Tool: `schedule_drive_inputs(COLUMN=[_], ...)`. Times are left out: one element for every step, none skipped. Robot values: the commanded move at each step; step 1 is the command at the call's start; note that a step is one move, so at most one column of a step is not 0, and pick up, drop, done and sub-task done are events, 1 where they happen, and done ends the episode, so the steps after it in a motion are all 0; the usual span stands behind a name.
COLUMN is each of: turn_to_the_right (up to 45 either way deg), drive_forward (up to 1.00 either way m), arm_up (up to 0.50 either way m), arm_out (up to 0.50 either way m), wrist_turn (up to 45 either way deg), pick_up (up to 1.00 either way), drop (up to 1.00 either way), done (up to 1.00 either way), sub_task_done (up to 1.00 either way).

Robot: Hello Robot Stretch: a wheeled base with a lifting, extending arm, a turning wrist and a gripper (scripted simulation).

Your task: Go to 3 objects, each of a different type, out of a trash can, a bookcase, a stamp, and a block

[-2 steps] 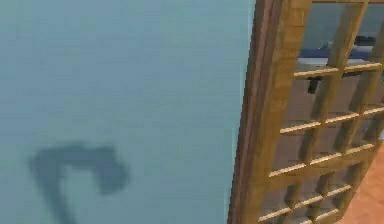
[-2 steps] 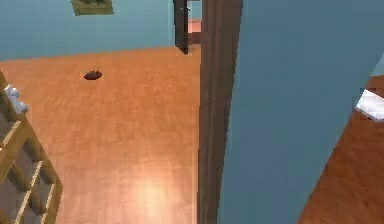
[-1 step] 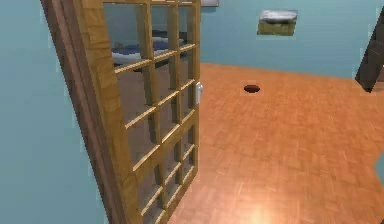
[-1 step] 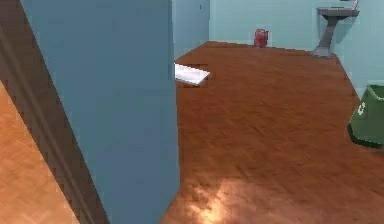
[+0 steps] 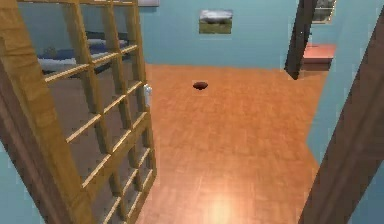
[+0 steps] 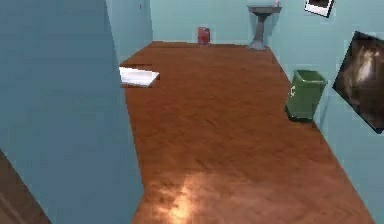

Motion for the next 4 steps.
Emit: schedule_drive_inputs(turn_to_the_right=[0.0, 0.0, -27.0, 0.0], drive_forward=[1.00, 0.60, 0.00, 0.25], arm_up=[0.00, 0.00, 0.00, 0.00], arm_out=[0.00, 0.00, 0.00, 0.00], wrist_turn=[0.0, 0.0, 0.0, 0.0], pick_up=[0.00, 0.00, 0.00, 0.00], drop=[0.00, 0.00, 0.00, 0.00], done=[0.00, 0.00, 0.00, 0.00], sub_task_done=[0.00, 0.00, 0.00, 0.00])
